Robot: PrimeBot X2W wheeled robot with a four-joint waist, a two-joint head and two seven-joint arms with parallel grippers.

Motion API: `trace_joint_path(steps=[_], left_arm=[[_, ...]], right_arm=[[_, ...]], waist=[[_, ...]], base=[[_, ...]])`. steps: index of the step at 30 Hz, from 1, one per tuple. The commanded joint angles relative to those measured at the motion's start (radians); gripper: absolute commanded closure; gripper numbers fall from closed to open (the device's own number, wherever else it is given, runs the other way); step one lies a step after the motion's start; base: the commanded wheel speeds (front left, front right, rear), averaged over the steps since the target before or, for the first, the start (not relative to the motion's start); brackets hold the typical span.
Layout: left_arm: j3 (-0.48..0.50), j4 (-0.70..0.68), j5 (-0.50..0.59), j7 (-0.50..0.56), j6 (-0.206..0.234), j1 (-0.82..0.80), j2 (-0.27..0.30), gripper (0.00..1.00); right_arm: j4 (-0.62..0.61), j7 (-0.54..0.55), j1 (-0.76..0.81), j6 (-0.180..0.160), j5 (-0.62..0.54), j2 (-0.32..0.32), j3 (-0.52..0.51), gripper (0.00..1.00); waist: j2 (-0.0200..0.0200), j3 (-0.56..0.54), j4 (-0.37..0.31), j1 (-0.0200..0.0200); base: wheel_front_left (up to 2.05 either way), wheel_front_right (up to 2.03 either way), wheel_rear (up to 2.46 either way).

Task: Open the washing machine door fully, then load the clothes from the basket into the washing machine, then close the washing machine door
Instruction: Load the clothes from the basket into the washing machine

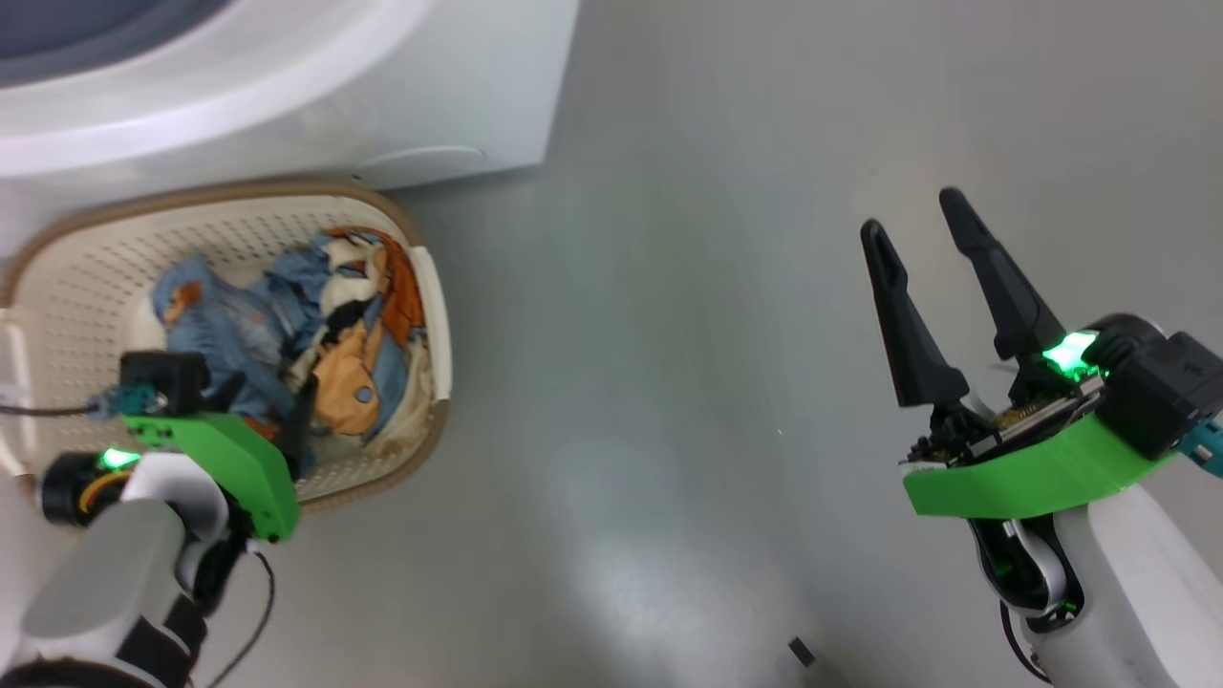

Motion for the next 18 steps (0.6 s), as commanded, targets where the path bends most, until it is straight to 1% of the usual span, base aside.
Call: trace_joint_path(steps=[1,4,11,18], left_arm=[[0.001,0.008,-0.018,0.0,-0.003,-0.038,0.053,0.0],[-0.018,0.018,-0.035,0.001,-0.003,-0.062,0.064,0.0],[-0.1,0.029,-0.078,0.011,-0.003,-0.133,0.092,0.0],[-0.177,0.045,-0.124,0.019,-0.003,-0.185,0.127,0.0]], right_arm=[[-0.034,-0.009,-0.009,0.007,-0.008,0.002,0.021,0.0],[-0.042,-0.009,-0.019,0.007,-0.014,0.006,0.023,0.0],[-0.066,-0.009,-0.047,0.007,-0.03,0.015,0.031,0.0],[-0.084,-0.009,-0.076,0.007,-0.041,0.016,0.055,0.0]], waist=[[0.0,0.075,-0.061,-0.0001],[0.0,0.095,-0.066,-0.0001],[0.0,0.159,-0.079,-0.0001],[0.0,0.214,-0.111,-0.0001]], base=[[0.0,0.0,0.0],[0.0,0.0,0.0],[0.0,0.0,0.0],[0.0,0.0,0.0]])
